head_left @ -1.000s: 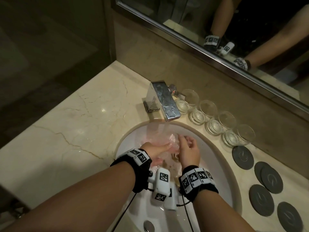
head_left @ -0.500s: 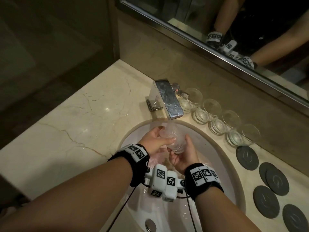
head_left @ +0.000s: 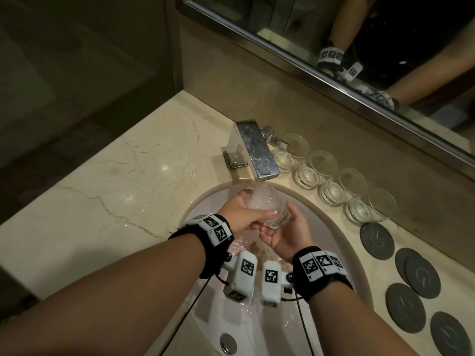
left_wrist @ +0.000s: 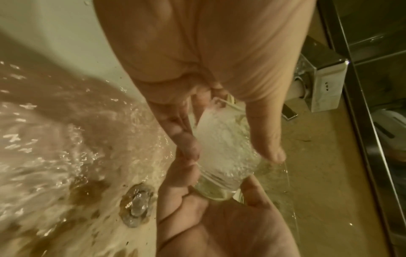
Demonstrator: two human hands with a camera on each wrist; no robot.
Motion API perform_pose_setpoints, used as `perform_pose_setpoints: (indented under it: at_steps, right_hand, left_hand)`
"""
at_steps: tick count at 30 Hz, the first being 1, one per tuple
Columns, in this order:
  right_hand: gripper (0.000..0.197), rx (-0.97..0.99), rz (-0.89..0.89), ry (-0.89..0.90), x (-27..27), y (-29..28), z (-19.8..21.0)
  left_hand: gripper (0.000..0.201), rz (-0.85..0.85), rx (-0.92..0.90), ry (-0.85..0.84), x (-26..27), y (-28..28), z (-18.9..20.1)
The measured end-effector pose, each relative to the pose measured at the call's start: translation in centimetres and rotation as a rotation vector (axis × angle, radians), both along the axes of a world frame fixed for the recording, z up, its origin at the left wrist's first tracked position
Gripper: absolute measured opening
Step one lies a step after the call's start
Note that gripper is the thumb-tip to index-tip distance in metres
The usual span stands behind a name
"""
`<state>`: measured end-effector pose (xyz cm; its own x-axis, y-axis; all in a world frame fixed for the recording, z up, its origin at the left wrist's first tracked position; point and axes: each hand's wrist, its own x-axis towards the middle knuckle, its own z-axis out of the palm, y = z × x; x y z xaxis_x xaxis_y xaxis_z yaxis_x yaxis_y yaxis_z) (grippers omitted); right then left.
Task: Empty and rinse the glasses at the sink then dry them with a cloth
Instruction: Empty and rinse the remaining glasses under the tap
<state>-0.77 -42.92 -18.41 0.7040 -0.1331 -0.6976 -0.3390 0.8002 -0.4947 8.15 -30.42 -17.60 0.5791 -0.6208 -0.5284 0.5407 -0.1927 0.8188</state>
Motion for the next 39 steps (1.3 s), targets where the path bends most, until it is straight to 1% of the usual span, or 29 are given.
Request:
perform_pose_setpoints:
  at_steps: [1, 3, 5, 7, 8, 10, 12, 13, 16, 17, 20, 21, 23, 25, 26, 27, 29, 30, 32, 33, 34, 36, 37, 38, 39]
  right_hand:
    - [0.057, -0.007, 0.0, -0.023, 0.1, 0.0, 0.1]
    - [0.052, -0.035, 0.014, -0.037, 0.3, 0.1, 0.0]
    - [0.058, -0.063, 0.026, -0.004, 0.3, 0.1, -0.4]
    - [0.068, -0.063, 0.036, 0.025, 0.3, 0.2, -0.8]
    - [0.068, -0.047, 0.03, 0.012, 0.2, 0.3, -0.7]
    - [0.056, -0.02, 0.0, -0.048, 0.3, 0.3, -0.2]
    - [0.053, -0.048, -0.009, -0.064, 0.3, 0.2, -0.3]
    - [0.056, -0.07, -0.009, -0.053, 0.3, 0.1, -0.7]
    - [0.072, -0.12, -0.022, 0.025, 0.2, -0.2, -1.7]
    - [0.072, -0.124, -0.023, 0.042, 0.1, -0.3, -1.8]
    - [0.053, -0.113, -0.03, -0.022, 0.1, -0.1, -0.7]
    - [0.054, -0.13, -0.048, -0.026, 0.2, -0.2, -0.8]
    - [0.061, -0.144, -0.074, -0.002, 0.3, -0.2, -1.3]
    - [0.078, -0.13, -0.068, 0.016, 0.2, -0.2, -1.7]
    - [0.082, -0.116, -0.05, 0.007, 0.1, -0.2, -1.6]
    - [0.079, -0.106, -0.041, 0.006, -0.1, -0.2, -1.6]
    - [0.062, -0.082, -0.038, -0.023, -0.1, -0.2, -1.1]
    - [0.055, -0.07, -0.049, -0.038, 0.0, -0.1, -0.8]
    - [0.056, -0.088, -0.066, -0.029, 0.2, 0.0, -0.4]
    - [0.058, -0.114, -0.062, -0.008, 0.3, 0.0, -0.6]
    - [0.062, -0.137, -0.036, -0.004, 0.4, 0.1, -0.5]
    - [0.072, -0.15, 0.023, -0.004, 0.3, 0.3, -0.4]
    - [0.069, -0.119, 0.032, -0.009, 0.3, 0.2, -0.3]
    - [0.061, -0.067, 0.034, -0.031, 0.3, 0.3, 0.0]
    - [0.055, -0.032, 0.024, -0.042, 0.5, 0.4, 0.3]
  left_hand:
    - [0.061, 0.016, 0.0, 0.015, 0.1, 0.0, 0.1]
    - [0.053, 0.031, -0.017, 0.064, 0.2, 0.2, 0.3]
    - [0.051, 0.024, -0.056, 0.1, 0.3, 0.3, 0.4]
    - [0.058, 0.02, -0.068, 0.102, 0.3, 0.4, 0.4]
    - [0.059, 0.026, -0.065, 0.101, 0.3, 0.4, 0.4]
    - [0.056, 0.043, -0.062, 0.107, 0.2, 0.5, 0.5]
    - [0.059, 0.045, -0.078, 0.127, 0.2, 0.7, 0.5]
    - [0.061, 0.044, -0.085, 0.133, 0.2, 0.8, 0.5]
    - [0.068, 0.06, -0.085, 0.135, 0.3, 0.7, 0.6]
    - [0.071, 0.064, -0.087, 0.137, 0.3, 0.6, 0.5]
    - [0.072, 0.084, -0.068, 0.116, 0.1, 0.6, 0.2]
    - [0.07, 0.097, -0.065, 0.12, 0.1, 0.7, 0.2]
    - [0.066, 0.113, -0.077, 0.144, 0.2, 0.8, 0.3]
    - [0.071, 0.1, -0.085, 0.14, 0.2, 0.8, 0.4]
    - [0.074, 0.083, -0.083, 0.132, 0.3, 0.7, 0.5]
    - [0.076, 0.074, -0.084, 0.13, 0.3, 0.7, 0.5]
    - [0.079, 0.101, -0.073, 0.132, 0.3, 0.8, 0.5]
    - [0.084, 0.123, -0.065, 0.138, 0.2, 1.0, 0.5]
    - [0.097, 0.144, -0.07, 0.162, 0.3, 1.2, 0.3]
    - [0.099, 0.137, -0.071, 0.172, 0.3, 1.2, 0.3]
    - [0.097, 0.119, -0.067, 0.175, 0.3, 1.2, 0.5]
    - [0.082, 0.085, -0.071, 0.159, 0.2, 1.1, 0.8]
    - [0.074, 0.077, -0.072, 0.149, 0.2, 1.1, 0.9]
    - [0.07, 0.081, -0.063, 0.138, 0.2, 1.2, 1.0]
    - [0.07, 0.097, -0.055, 0.131, 0.2, 1.3, 0.9]
